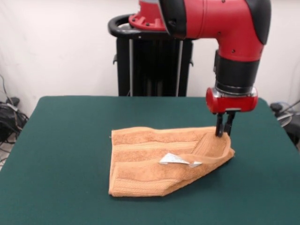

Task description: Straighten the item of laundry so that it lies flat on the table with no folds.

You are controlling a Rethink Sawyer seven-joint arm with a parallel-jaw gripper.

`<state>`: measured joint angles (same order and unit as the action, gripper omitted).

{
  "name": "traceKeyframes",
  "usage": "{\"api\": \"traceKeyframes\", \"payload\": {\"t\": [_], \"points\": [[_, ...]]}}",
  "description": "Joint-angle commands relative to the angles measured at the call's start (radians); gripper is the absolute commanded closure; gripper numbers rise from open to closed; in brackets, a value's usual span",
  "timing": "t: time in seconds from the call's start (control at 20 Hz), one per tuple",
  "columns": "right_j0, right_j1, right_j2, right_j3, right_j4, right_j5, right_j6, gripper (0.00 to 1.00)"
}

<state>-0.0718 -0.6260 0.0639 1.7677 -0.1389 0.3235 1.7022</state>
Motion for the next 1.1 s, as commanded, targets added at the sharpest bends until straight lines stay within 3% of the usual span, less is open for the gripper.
{"api": "traceKeyframes", "payload": {"t": [0.05, 0.7, 1.1], "points": [[0.028, 0.006, 0.038, -0.085, 0.066, 0.112, 0.155, 1.0], [0.173, 0.019, -0.073, -0.174, 0.178, 0.177, 0.277, 1.0], [0.173, 0.084, -0.078, -0.205, 0.225, 0.094, 0.259, 1.0]]}}
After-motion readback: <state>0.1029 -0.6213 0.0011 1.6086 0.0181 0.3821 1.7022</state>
